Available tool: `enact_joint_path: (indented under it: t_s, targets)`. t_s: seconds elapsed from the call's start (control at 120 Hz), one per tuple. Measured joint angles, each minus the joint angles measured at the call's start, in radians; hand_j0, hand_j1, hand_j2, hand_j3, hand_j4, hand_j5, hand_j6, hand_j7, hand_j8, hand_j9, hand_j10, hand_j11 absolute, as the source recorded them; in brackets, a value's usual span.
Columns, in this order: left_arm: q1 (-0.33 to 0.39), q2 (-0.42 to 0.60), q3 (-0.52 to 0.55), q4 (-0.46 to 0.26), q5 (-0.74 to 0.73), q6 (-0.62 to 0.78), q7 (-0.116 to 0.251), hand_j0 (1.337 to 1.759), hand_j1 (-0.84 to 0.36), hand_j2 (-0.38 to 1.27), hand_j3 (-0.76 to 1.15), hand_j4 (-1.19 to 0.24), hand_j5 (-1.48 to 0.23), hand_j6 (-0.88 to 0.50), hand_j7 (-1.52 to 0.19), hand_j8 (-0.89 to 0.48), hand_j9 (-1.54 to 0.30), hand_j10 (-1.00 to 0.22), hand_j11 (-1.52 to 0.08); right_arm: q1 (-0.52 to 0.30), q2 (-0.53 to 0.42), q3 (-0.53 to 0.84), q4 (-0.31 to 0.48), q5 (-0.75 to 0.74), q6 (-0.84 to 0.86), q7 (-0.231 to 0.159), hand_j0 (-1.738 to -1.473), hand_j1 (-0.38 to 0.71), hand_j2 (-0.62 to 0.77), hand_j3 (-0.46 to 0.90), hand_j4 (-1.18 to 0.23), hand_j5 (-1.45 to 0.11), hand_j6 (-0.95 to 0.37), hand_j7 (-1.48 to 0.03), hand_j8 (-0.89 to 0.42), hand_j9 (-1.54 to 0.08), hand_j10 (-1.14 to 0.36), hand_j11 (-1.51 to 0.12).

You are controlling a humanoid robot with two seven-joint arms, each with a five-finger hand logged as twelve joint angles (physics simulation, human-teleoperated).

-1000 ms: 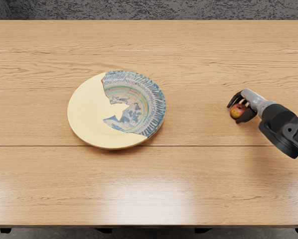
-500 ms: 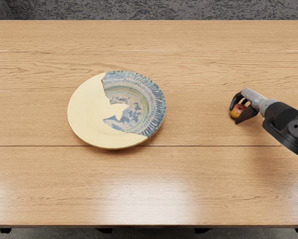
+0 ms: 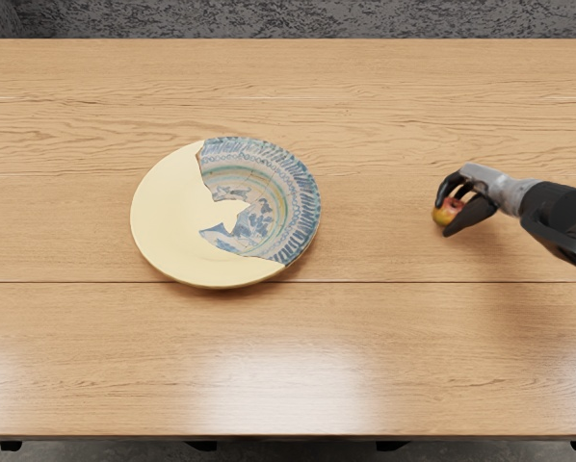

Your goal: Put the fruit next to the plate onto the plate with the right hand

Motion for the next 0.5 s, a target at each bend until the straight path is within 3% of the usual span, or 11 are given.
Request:
enact_joint_path:
  t_s: [0.275, 0.358, 0.5]
  targets:
    - [0.0, 0.0, 0.0, 0.0, 0.0, 0.0, 0.0, 1.658, 0.35, 0.0, 0.0, 0.0, 0.0, 0.0, 0.0, 0.0, 0.0, 0.0, 0.0, 0.026, -0.009, 0.046, 0.026, 0.153, 0.128, -0.001, -1.651, 0.38, 0.35, 0.0, -0.82, -1.24, -0.28, -1.13, -0.22, -1.21, -0.56, -1.18]
    - [0.0, 0.0, 0.0, 0.0, 0.0, 0.0, 0.0, 1.658, 0.35, 0.0, 0.0, 0.0, 0.0, 0.0, 0.0, 0.0, 0.0, 0.0, 0.0, 0.043, -0.009, 0.051, 0.035, 0.195, 0.161, -0.001, -1.651, 0.4, 0.42, 0.0, -0.82, -1.25, -0.28, -1.13, -0.22, -1.21, -0.56, -1.19]
    - [0.0, 0.0, 0.0, 0.0, 0.0, 0.0, 0.0, 1.658, 0.35, 0.0, 0.0, 0.0, 0.0, 0.0, 0.0, 0.0, 0.0, 0.0, 0.0, 0.06, -0.006, 0.077, 0.06, 0.24, 0.208, -0.002, -1.652, 0.37, 0.34, 0.0, -0.82, -1.25, -0.3, -1.13, -0.24, -1.2, -0.57, -1.2]
